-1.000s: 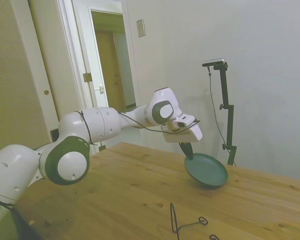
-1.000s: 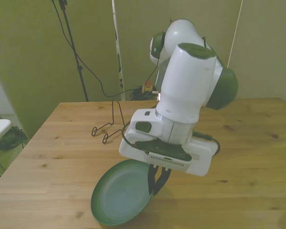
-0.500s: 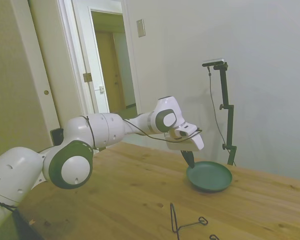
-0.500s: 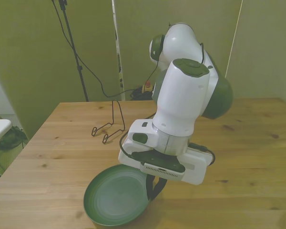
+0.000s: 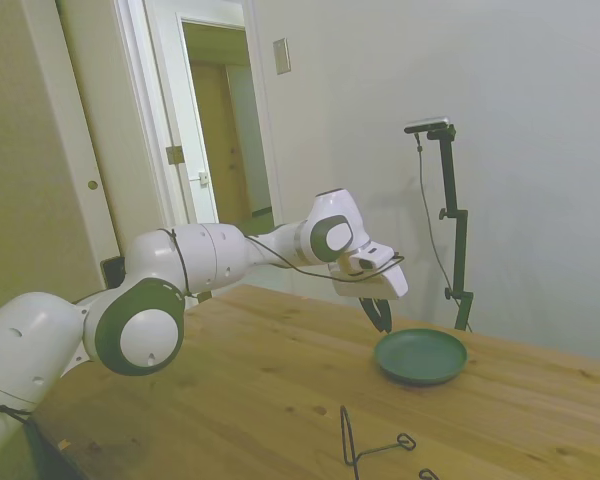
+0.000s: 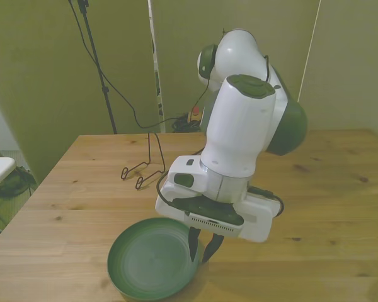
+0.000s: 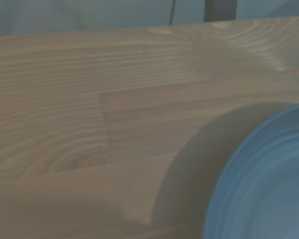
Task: Unload the plate
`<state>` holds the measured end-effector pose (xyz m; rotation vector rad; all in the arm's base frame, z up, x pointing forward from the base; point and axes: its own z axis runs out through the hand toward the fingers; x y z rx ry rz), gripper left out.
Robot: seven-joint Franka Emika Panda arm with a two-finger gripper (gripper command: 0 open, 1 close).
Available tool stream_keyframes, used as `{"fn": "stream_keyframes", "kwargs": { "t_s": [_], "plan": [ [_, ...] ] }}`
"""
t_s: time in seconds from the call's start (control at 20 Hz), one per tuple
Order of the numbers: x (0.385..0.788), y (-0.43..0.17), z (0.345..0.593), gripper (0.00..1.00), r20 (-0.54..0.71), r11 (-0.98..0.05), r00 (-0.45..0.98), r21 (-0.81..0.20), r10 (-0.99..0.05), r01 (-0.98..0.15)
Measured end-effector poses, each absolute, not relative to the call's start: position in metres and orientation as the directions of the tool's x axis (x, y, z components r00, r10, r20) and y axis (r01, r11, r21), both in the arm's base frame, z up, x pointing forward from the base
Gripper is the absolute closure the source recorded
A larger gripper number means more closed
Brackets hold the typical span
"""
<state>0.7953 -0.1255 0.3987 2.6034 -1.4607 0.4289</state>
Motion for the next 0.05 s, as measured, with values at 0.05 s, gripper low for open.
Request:
{"fn": "stream_keyframes", "kwargs": {
  "t_s": [0.05],
  "plan": [
    [0.7946, -0.1242, 0.4064, 0.00, 0.302, -0.524, 0.488, -0.045, -0.819, -0.851]
  ]
}}
